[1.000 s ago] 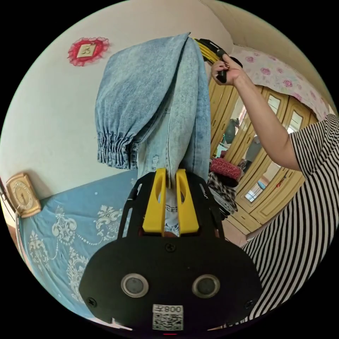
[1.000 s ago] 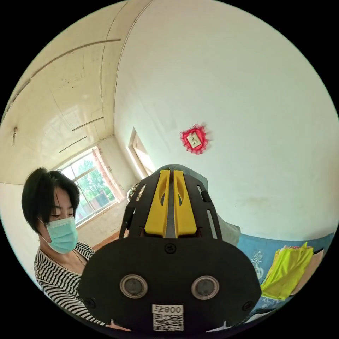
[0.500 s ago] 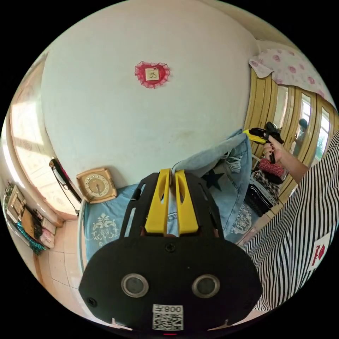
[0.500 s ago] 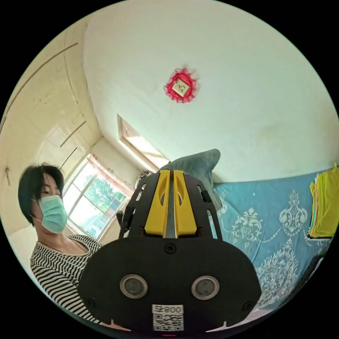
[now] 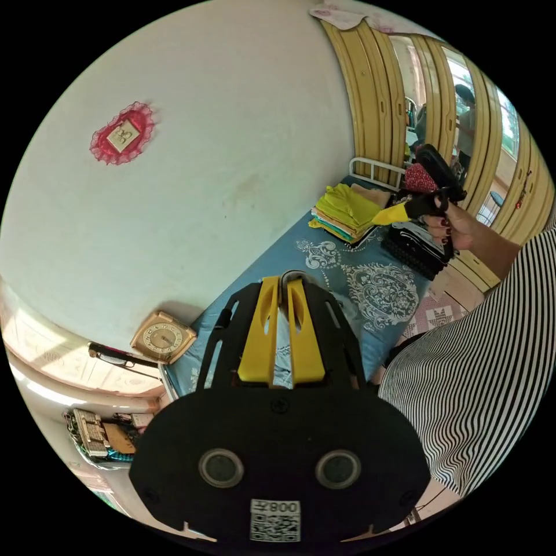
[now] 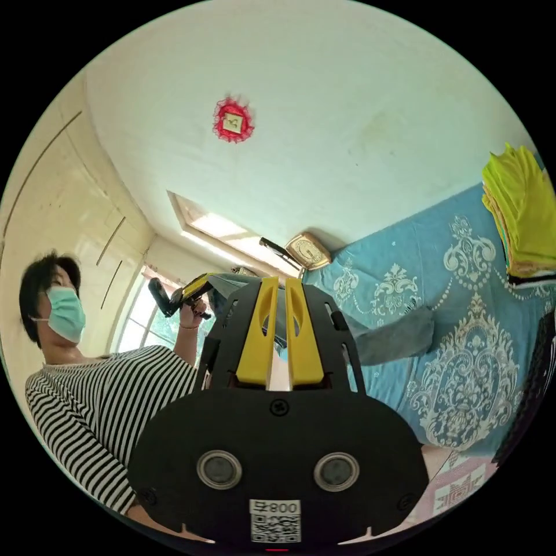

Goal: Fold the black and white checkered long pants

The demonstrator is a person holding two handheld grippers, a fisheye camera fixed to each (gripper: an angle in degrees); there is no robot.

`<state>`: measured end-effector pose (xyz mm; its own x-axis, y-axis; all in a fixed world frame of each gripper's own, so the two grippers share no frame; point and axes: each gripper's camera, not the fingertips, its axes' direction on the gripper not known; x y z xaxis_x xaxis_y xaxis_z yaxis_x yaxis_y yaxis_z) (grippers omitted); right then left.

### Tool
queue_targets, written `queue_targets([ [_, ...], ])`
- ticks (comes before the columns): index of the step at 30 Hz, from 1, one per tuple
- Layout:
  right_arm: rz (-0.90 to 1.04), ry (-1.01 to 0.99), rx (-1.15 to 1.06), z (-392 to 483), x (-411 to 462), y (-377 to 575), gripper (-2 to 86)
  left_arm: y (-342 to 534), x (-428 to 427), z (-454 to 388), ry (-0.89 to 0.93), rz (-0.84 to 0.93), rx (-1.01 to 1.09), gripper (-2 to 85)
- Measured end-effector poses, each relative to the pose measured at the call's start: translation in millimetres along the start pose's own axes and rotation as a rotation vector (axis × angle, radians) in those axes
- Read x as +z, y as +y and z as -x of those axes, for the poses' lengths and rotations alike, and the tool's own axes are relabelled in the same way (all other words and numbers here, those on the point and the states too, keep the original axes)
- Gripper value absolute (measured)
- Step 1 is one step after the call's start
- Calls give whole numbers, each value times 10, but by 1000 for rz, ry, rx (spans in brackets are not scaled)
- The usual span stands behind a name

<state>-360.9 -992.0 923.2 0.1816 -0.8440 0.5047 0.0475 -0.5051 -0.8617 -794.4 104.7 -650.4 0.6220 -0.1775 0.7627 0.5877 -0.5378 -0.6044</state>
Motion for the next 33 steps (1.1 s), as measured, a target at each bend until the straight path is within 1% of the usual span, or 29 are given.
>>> queue_targets([
  [2, 128, -35, -157, 489, 478, -265, 110, -50, 112, 2, 39, 3, -16, 8],
  [4, 187, -37, -273, 839, 788, -407, 112, -51, 186, 6, 71, 2, -25, 8],
  [9, 290, 51, -504, 1600, 1397, -597, 112, 20, 322, -41, 97, -15, -46, 8],
  [11, 336, 137, -593, 1876, 1647, -622, 99, 54, 384, -65, 69, -14, -54, 9],
  [14, 346, 237, -664, 2129, 1809, -665, 81, 144, 472, -49, 46, -10, -70, 11],
  [18, 346, 227, -639, 2279, 1923, -743, 53, 289, 604, 2, 42, -10, -103, 12],
  [22, 343, 315, -698, 2533, 2039, -727, 28, 538, 799, 53, 63, -19, -131, 18],
  [24, 364, 292, -693, 2603, 2047, -798, 24, 705, 826, 102, 96, -54, -145, 25],
  [25, 374, 262, -681, 2630, 2038, -865, 22, 853, 798, 145, 109, -105, -168, 30],
  [27, 372, 256, -680, 2692, 2011, -951, 20, 1118, 737, 235, 132, -186, -229, 31],
  [29, 370, 257, -681, 2784, 1950, -1074, 18, 1583, 688, 404, 131, -293, -376, 35],
  [31, 366, 238, -686, 2860, 1873, -1172, 18, 1961, 770, 520, 103, -320, -496, 43],
  [33, 353, 229, -699, 2960, 1788, -1266, 17, 2311, 1036, 601, 129, -289, -581, 55],
])
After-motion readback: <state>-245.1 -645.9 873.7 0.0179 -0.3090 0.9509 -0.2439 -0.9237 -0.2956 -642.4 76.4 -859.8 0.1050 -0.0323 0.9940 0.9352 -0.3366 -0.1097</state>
